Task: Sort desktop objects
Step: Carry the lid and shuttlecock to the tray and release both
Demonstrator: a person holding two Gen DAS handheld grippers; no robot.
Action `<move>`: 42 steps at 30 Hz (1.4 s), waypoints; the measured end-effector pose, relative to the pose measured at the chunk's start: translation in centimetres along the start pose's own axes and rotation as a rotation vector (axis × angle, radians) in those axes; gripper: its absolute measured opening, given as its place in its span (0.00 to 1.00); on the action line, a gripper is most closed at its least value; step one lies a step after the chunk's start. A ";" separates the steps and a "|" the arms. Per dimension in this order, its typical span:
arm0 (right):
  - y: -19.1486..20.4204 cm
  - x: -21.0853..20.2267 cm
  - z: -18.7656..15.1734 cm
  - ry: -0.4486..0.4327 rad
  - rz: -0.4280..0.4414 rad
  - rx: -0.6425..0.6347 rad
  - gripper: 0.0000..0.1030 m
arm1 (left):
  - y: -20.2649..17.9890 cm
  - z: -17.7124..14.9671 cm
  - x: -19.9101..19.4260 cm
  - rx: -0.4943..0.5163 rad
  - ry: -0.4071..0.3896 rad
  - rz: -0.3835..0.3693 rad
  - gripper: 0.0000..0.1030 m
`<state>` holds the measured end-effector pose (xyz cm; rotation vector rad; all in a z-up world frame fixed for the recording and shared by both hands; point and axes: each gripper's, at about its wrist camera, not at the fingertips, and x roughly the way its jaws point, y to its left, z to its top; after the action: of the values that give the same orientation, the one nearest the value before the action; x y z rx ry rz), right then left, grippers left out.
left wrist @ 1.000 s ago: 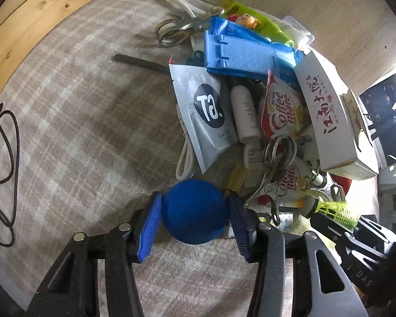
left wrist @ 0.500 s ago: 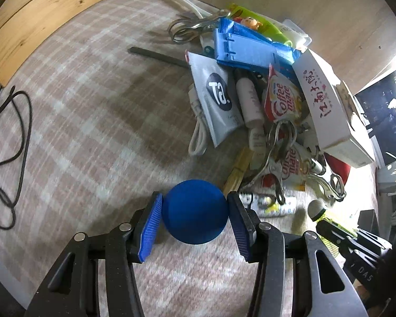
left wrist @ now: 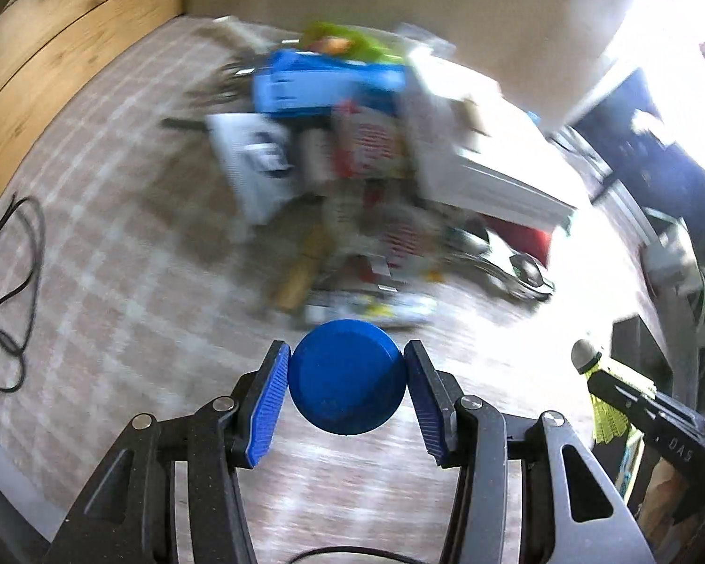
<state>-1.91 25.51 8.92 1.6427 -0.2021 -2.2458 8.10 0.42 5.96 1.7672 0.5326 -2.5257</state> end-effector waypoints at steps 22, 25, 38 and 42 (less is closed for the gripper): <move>-17.4 -10.9 -9.7 -0.107 -0.280 0.290 0.06 | -28.3 -5.3 1.9 0.568 0.087 -0.191 0.46; -19.3 -11.8 -10.8 -0.115 -0.304 0.323 0.06 | -30.3 -6.6 1.9 0.612 0.097 -0.201 0.46; -24.5 -13.5 -13.3 -0.122 -0.335 0.422 0.06 | -36.1 -10.8 2.7 0.745 0.111 -0.217 0.46; -24.7 -13.5 -13.6 -0.125 -0.327 0.422 0.07 | -36.7 -11.5 2.8 0.763 0.127 -0.226 0.46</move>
<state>9.68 54.52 8.88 1.8520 -0.5020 -2.6993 10.13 38.74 9.74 2.1816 -0.3174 -3.0426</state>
